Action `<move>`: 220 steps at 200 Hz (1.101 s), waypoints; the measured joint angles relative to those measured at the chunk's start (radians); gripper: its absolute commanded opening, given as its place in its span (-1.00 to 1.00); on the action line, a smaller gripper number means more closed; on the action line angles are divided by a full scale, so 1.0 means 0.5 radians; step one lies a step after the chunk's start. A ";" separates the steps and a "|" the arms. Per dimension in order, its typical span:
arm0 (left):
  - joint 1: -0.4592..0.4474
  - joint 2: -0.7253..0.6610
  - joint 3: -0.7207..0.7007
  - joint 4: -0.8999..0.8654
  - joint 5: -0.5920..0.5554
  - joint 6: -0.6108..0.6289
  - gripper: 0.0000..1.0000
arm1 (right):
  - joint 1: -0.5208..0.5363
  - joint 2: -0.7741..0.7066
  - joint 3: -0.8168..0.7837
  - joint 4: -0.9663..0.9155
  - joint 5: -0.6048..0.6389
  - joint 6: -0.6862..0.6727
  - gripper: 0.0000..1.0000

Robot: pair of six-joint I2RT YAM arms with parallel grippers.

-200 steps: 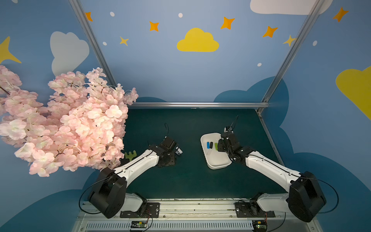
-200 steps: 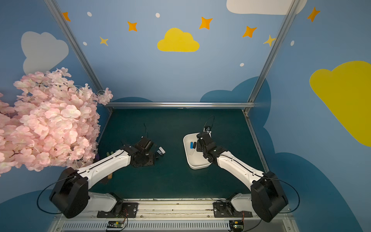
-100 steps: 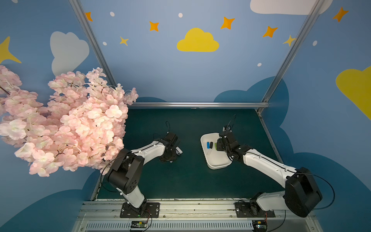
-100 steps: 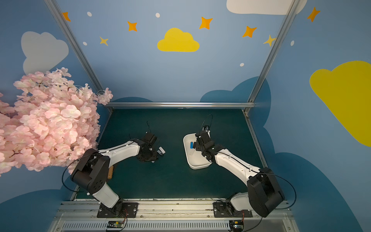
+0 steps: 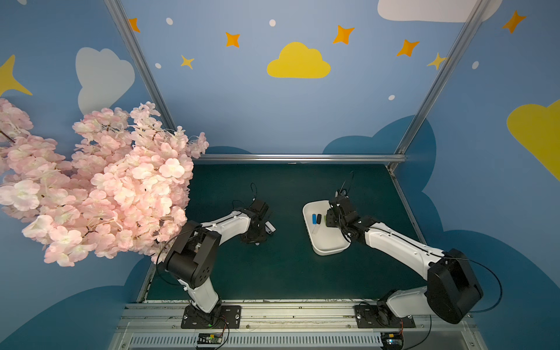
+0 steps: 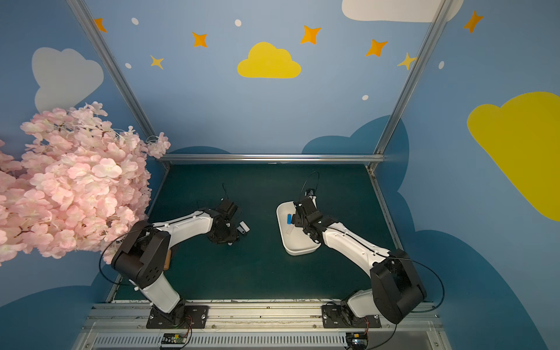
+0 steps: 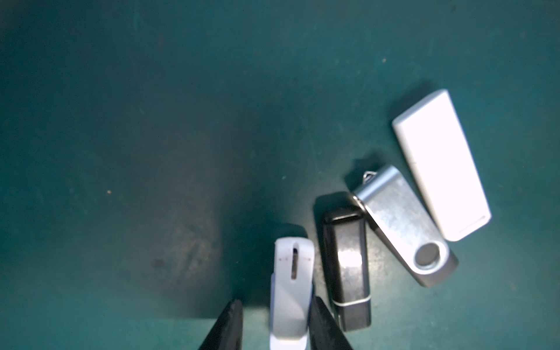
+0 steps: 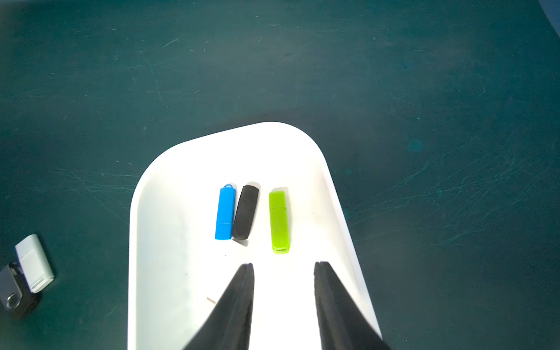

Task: Put the usb flash drive into the storage box
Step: Pick up the USB flash from the center of the board.

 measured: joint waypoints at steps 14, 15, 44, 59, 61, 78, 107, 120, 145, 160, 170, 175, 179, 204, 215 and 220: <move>0.000 0.024 0.027 -0.032 -0.009 0.006 -0.31 | 0.000 0.005 0.000 -0.002 0.000 0.000 -0.24; 0.000 0.027 0.030 -0.034 -0.009 0.006 -0.32 | 0.000 0.005 0.000 -0.003 0.000 0.000 -0.23; -0.001 0.070 0.082 -0.099 -0.044 0.014 -0.52 | 0.000 0.015 0.001 -0.011 0.000 0.000 -0.24; -0.006 0.087 0.105 -0.110 -0.049 0.023 -0.70 | 0.000 0.017 0.002 -0.011 -0.001 0.000 -0.24; -0.007 0.089 0.108 -0.111 -0.050 0.023 -0.73 | 0.000 0.017 0.002 -0.011 -0.001 0.000 -0.24; -0.018 0.095 0.118 -0.124 -0.069 0.030 -0.80 | 0.000 0.019 0.002 -0.011 -0.001 0.000 -0.24; -0.023 0.089 0.117 -0.125 -0.074 0.030 -0.81 | 0.000 0.033 0.011 -0.015 -0.002 0.000 -0.25; -0.034 0.078 0.118 -0.127 -0.068 0.028 -0.81 | 0.000 0.043 0.027 -0.024 -0.003 0.001 -0.25; -0.132 -0.018 0.185 -0.190 -0.067 0.005 -0.80 | -0.013 0.044 0.035 -0.031 -0.004 0.008 -0.23; -0.239 -0.130 0.300 -0.229 -0.048 -0.011 -0.78 | -0.029 0.044 0.035 -0.055 0.010 0.045 -0.22; -0.327 -0.205 0.395 -0.230 -0.030 -0.040 -0.76 | -0.050 0.043 0.035 -0.082 0.049 0.079 -0.21; -0.365 -0.233 0.442 -0.227 -0.025 -0.053 -0.76 | -0.063 0.043 0.035 -0.101 0.074 0.098 -0.21; -0.402 -0.253 0.481 -0.224 -0.021 -0.065 -0.76 | -0.077 0.042 0.035 -0.120 0.093 0.117 -0.21; -0.613 -0.267 0.706 -0.195 0.022 -0.153 -0.77 | -0.196 0.012 0.030 -0.217 0.192 0.262 -0.22; -0.689 -0.217 0.788 -0.179 0.040 -0.195 -0.77 | -0.240 -0.025 0.009 -0.237 0.215 0.322 -0.23; -0.719 -0.188 0.822 -0.169 0.046 -0.214 -0.77 | -0.261 -0.051 -0.007 -0.241 0.225 0.352 -0.23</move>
